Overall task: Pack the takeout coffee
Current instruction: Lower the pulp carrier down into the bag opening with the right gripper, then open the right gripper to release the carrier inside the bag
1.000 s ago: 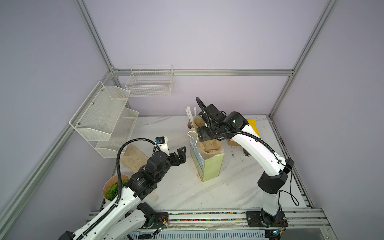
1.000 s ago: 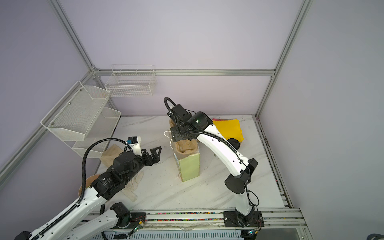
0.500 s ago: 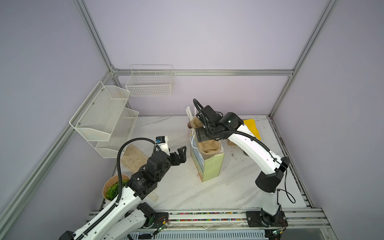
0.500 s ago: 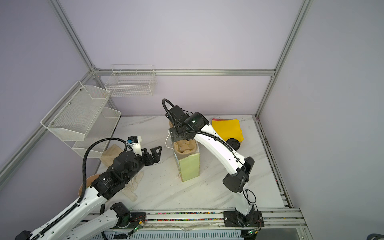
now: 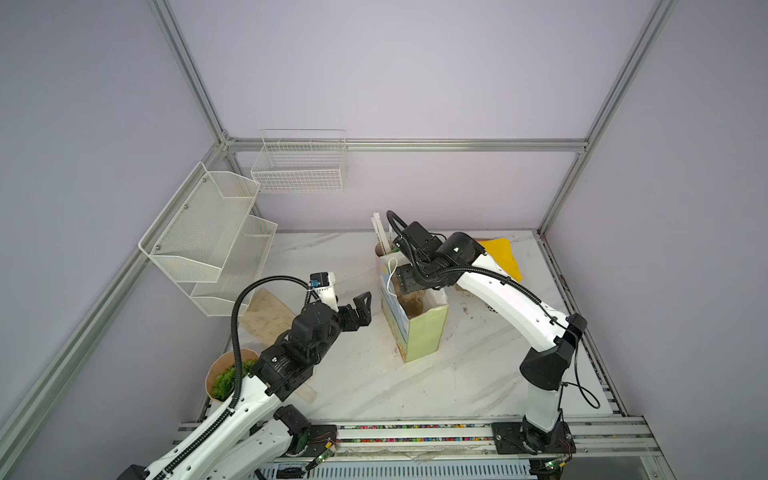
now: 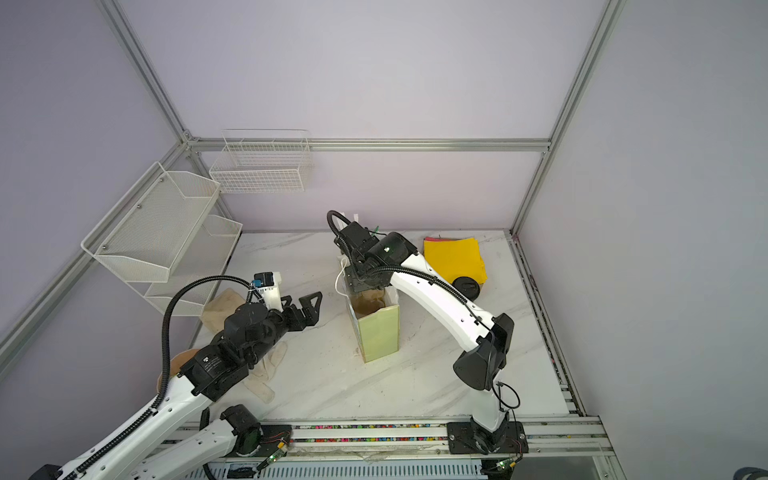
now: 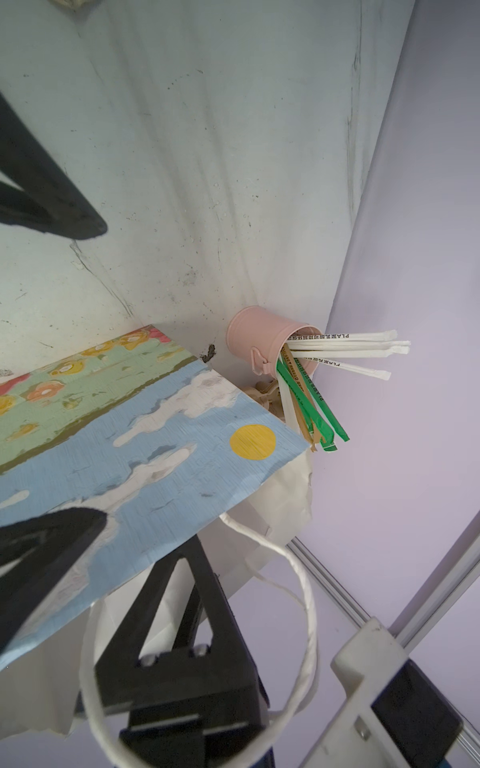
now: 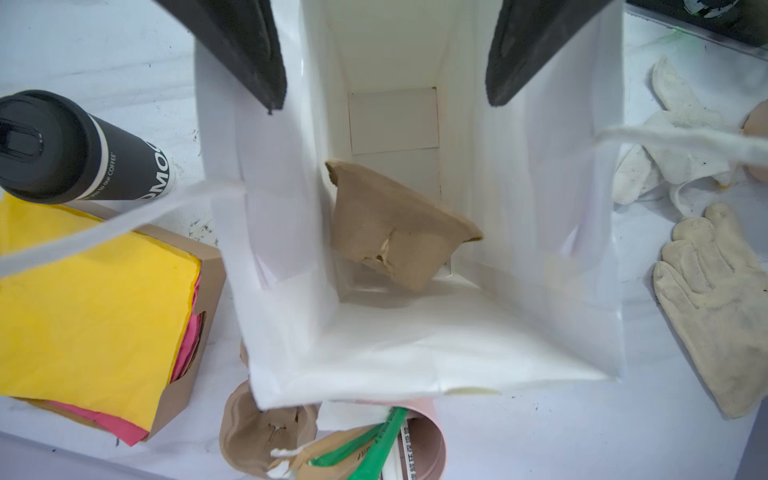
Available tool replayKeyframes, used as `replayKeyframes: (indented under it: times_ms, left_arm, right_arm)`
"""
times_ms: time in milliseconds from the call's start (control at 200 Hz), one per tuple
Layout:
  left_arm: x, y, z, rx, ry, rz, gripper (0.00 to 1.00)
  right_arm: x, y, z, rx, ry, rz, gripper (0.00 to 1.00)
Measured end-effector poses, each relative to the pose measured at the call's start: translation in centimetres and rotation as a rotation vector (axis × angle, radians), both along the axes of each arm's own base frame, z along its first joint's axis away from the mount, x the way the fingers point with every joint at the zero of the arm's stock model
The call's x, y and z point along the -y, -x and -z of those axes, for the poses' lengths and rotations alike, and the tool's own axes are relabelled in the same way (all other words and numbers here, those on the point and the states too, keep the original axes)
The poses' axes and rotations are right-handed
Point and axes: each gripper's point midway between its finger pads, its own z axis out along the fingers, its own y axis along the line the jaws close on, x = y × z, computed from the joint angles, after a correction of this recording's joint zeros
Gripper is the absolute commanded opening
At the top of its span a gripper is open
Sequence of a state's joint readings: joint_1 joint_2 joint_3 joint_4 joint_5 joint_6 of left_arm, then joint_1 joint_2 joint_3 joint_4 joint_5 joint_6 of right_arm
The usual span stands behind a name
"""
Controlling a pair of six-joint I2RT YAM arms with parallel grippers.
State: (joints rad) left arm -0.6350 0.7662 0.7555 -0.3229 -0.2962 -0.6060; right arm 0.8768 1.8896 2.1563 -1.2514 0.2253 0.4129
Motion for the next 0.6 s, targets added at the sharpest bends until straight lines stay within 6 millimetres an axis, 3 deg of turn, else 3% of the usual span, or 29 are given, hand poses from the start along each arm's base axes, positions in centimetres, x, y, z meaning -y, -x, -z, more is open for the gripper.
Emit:
replayKeyframes:
  times_ms: [365, 600]
  left_arm:
    - [-0.4, 0.2, -0.4, 0.014, -0.004, -0.008, 1.00]
    - [-0.8, 0.4, -0.8, 0.028, -0.023, -0.012, 1.00]
  right_arm:
    - [0.2, -0.5, -0.4, 0.033, 0.009, 0.012, 0.79]
    - [0.2, -1.0, 1.5, 0.020, 0.045, 0.018, 0.77]
